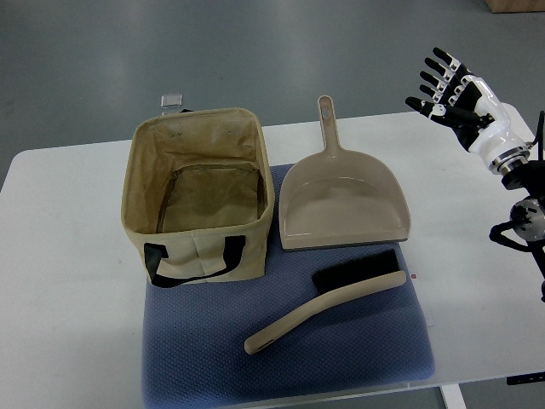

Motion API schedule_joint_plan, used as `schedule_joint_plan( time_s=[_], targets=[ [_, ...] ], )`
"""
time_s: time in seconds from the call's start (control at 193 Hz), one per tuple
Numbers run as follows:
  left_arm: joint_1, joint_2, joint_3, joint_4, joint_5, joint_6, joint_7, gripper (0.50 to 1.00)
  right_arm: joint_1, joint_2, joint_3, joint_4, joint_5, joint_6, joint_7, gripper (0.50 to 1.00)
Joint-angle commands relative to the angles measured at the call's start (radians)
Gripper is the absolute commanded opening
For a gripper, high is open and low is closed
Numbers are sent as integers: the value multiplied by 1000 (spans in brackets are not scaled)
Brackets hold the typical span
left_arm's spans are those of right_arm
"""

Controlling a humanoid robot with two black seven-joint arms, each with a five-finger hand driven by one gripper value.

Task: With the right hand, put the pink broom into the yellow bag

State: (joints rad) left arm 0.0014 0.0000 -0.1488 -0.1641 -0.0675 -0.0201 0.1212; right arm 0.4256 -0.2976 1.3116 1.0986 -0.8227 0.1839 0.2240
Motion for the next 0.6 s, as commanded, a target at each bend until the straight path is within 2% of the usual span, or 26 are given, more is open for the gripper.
schedule_joint_plan(
  time_s=[0.0, 0.596],
  targets=[
    [0, 0, 0, 0, 0, 0, 0, 1000, 7, -1, 0, 0, 0, 2, 2, 952],
    [0, 0, 0, 0, 0, 0, 0, 1000, 10, -15, 0, -10, 0, 2, -8, 950]
  ],
)
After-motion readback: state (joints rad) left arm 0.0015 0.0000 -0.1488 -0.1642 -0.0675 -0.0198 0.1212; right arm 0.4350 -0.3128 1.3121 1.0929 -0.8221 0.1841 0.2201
